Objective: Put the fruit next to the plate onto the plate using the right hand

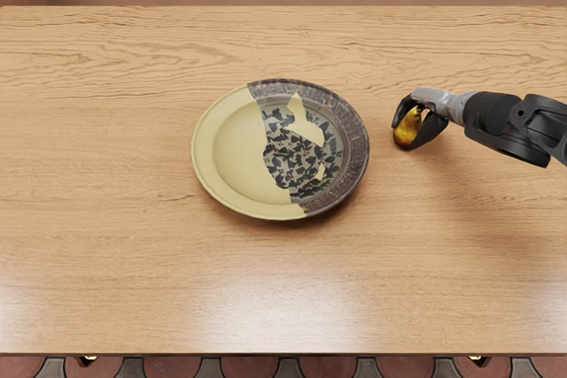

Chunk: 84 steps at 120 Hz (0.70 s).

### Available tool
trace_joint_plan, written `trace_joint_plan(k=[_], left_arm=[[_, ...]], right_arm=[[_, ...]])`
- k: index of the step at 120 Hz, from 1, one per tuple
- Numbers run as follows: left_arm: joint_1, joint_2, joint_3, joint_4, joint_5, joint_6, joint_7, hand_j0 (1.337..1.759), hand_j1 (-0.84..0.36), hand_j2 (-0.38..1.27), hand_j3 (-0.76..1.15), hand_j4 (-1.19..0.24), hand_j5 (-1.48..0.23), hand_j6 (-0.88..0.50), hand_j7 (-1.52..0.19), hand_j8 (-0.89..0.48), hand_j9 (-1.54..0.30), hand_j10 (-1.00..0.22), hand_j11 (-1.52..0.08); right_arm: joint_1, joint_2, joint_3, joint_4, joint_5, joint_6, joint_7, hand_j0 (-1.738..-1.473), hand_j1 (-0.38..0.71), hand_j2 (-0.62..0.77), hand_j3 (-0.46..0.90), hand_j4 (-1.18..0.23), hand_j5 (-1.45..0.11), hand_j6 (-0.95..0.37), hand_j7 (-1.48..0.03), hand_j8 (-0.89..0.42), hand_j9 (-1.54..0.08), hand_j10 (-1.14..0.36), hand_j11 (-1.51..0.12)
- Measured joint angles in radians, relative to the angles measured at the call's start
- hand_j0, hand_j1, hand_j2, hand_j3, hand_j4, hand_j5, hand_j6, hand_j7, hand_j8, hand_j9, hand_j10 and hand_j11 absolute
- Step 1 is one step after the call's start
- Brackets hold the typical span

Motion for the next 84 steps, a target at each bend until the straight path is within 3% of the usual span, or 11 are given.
trace_joint_plan(k=[27,43,57,66,80,84], left_arm=[[0.0,0.0,0.001,0.0,0.0,0.0,0.0,1.658,0.33,0.0,0.0,-0.01,-0.02,-0.01,-0.02,-0.01,-0.02,-0.01,-0.02],[0.0,0.0,0.002,0.0,-0.001,0.0,0.0,1.658,0.33,0.0,0.0,-0.01,-0.02,-0.01,-0.02,-0.01,-0.02,-0.01,-0.02],[-0.006,0.0,0.002,0.0,0.0,0.0,0.0,1.658,0.33,0.0,0.0,-0.01,-0.02,-0.01,-0.02,-0.01,-0.02,-0.01,-0.02],[-0.006,0.0,0.003,0.0,0.0,0.0,0.0,1.658,0.33,0.0,0.0,-0.01,-0.02,-0.01,-0.02,-0.01,-0.02,-0.01,-0.02],[-0.006,0.0,0.002,0.0,-0.001,0.0,0.0,1.658,0.33,0.0,0.0,-0.01,-0.02,-0.01,-0.02,-0.01,-0.02,-0.01,-0.02],[-0.006,0.0,0.002,0.0,-0.001,0.0,0.0,1.658,0.33,0.0,0.0,-0.01,-0.02,-0.01,-0.02,-0.01,-0.02,-0.01,-0.02]], right_arm=[[-0.003,-0.003,0.003,0.003,0.0,0.001,0.002,-1.652,0.35,0.11,0.0,-0.67,-1.05,-0.25,-0.95,-0.14,-1.03,-0.37,-1.02],[-0.004,-0.024,0.004,0.019,0.009,0.006,0.005,-1.658,0.36,0.24,0.0,-0.67,-1.08,-0.26,-0.96,-0.17,-1.05,-0.43,-1.04],[-0.002,-0.051,0.005,0.036,0.009,0.005,0.005,-1.657,0.31,0.41,0.0,-0.7,-1.06,-0.4,-0.98,-0.32,-1.04,-0.56,-1.04],[0.002,-0.062,0.005,0.043,0.01,0.005,0.005,-1.658,0.33,0.53,0.0,-0.72,-1.06,-0.44,-0.99,-0.36,-1.04,-0.63,-1.04],[0.006,-0.076,0.007,0.063,0.013,0.007,0.004,-1.658,0.36,0.61,0.0,-0.75,-1.09,-0.45,-1.03,-0.39,-1.08,-0.7,-1.08],[0.007,-0.079,0.008,0.069,0.015,0.008,0.003,-1.658,0.36,0.58,0.0,-0.76,-1.11,-0.43,-1.04,-0.39,-1.09,-0.72,-1.09]])
